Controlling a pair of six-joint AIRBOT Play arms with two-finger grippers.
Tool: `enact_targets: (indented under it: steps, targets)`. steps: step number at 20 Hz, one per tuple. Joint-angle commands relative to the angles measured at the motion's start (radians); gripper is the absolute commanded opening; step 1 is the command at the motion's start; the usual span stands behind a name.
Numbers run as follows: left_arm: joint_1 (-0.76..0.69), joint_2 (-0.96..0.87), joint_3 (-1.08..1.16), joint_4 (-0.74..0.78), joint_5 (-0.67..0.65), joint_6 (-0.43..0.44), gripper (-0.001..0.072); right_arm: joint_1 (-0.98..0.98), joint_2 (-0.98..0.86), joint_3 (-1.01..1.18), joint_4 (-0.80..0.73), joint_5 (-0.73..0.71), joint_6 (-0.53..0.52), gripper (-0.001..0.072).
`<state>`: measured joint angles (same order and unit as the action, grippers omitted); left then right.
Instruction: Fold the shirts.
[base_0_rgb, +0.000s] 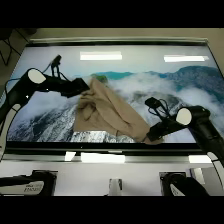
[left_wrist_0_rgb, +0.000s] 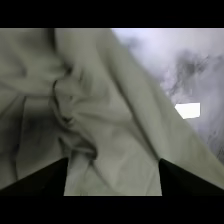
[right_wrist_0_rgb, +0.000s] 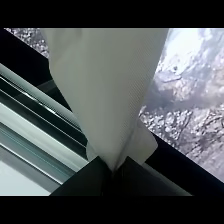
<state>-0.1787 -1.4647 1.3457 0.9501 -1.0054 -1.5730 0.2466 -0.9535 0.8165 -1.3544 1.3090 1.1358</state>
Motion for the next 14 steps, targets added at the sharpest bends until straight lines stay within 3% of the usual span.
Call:
enact_targets:
  steps: [1,4,6,8,10,14]
  targets:
    - [0.051,-0.02,-0.028,0.068,-0.313,-0.018,0.0658,0.0,-0.011,-0.032,0.019,0.001,-0.011,0.0028]
    - [0.023,0.126,-0.241,0.058,-0.275,-0.021,0.0658,0.0,-0.011,-0.032,0.019,-0.018,-0.011,0.0028]
    - [-0.047,0.214,-0.447,-0.027,-0.137,-0.069,0.0655,0.0,-0.011,-0.032,0.019,-0.029,-0.011,0.0028]
    - [-0.142,0.235,-0.613,-0.167,0.026,-0.071,0.0594,0.0,-0.011,-0.032,0.019,-0.027,-0.011,0.0028]
    - [-0.244,0.21,-0.715,-0.298,0.197,-0.069,0.0595,0.0,-0.011,-0.032,0.024,-0.017,-0.01,0.0028]
    - [-0.391,0.113,-0.716,-0.571,0.395,0.052,0.0594,0.0,-0.011,-0.032,0.053,0.01,-0.01,0.0029]
